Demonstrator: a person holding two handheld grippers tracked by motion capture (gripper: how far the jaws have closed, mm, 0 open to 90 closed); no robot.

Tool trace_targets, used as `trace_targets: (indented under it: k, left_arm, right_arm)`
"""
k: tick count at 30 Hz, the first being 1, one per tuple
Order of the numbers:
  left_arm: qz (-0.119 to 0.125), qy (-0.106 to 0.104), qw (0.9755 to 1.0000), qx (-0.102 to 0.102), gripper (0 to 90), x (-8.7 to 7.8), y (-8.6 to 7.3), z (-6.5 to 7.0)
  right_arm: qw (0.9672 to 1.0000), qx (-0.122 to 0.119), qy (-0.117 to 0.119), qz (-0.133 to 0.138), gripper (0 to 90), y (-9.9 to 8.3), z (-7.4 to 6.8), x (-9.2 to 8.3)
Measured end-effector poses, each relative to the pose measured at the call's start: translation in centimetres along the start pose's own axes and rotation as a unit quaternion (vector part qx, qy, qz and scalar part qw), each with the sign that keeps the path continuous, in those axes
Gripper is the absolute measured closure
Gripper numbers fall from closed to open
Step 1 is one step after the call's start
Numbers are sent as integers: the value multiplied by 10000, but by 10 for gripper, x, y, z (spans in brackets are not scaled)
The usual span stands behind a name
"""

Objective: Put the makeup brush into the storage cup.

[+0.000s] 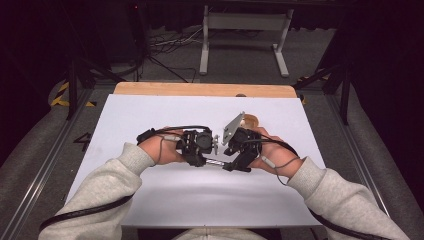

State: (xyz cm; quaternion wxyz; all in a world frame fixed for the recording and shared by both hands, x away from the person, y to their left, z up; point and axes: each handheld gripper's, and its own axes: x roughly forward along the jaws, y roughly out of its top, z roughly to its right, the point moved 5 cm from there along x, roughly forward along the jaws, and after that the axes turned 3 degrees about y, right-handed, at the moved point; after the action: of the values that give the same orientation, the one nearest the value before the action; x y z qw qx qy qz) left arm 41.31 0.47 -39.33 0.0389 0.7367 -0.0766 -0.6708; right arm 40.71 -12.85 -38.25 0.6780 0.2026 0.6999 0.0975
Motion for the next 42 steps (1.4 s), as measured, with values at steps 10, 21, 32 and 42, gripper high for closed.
trace_targets:
  k: [10, 21, 32, 42]
  left_arm:
    - [-93, -7, 9999, 75, 776, -1, -1, -1]
    - [8, 71, 10000, 46, 775, -1, -2, -2]
    - [81, 71, 9999, 37, 774, -2, -1, 0]
    - [82, -25, 9999, 127, 772, -2, 0, -1]
  right_arm:
    - [9996, 51, 216, -194, 531, 1, -1, 8]
    - [9993, 31, 292, -237, 606, 0, -1, 9]
    - [9991, -10, 355, -253, 720, -3, -2, 11]
    - [9994, -22, 263, -222, 743, -3, 1, 11]
